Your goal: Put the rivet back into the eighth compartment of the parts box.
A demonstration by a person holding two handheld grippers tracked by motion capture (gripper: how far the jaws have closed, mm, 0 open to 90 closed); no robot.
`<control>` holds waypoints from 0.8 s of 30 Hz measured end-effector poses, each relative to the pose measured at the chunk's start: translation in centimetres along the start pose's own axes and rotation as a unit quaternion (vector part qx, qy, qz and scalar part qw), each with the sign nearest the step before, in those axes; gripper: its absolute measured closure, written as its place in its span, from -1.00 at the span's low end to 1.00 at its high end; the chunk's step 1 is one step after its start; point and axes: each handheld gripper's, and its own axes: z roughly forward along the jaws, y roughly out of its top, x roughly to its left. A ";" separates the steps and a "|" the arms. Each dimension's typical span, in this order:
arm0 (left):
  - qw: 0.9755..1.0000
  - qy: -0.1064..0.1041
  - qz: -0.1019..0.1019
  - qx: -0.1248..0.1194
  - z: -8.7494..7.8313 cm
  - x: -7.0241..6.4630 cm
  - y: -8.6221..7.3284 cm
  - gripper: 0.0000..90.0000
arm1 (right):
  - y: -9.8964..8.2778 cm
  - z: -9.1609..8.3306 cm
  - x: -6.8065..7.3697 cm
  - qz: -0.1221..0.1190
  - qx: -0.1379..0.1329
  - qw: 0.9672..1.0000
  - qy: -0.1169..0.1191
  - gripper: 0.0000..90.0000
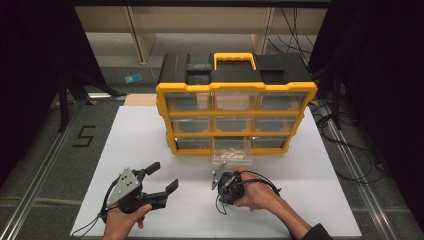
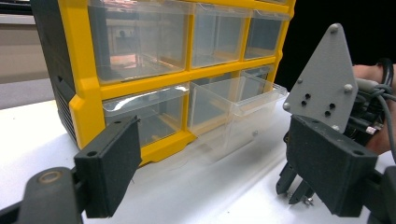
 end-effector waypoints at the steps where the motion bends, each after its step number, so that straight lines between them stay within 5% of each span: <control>1: 1.000 0.000 0.000 0.000 0.0 0.0 0.0 -0.60 | 0.0 0.0 0.0 0.001 -0.001 1.000 0.001 0.81; 6: 1.000 0.000 0.000 0.000 0.0 0.0 0.0 -0.60 | 0.0 -0.1 0.0 0.011 0.006 1.000 0.001 0.84; 12: 1.000 0.000 -0.001 -0.001 0.0 0.0 0.0 -0.60 | 0.1 -1.4 -0.1 0.018 -0.048 0.999 -0.004 0.84; 18: 1.000 0.000 0.000 -0.001 0.0 0.0 0.0 -0.60 | 0.2 -3.7 -0.5 0.026 -0.112 0.993 -0.019 0.85; 24: 1.000 0.000 0.000 -0.001 0.0 0.0 0.0 -0.60 | 0.2 -6.2 -0.9 0.035 -0.165 0.984 -0.054 0.85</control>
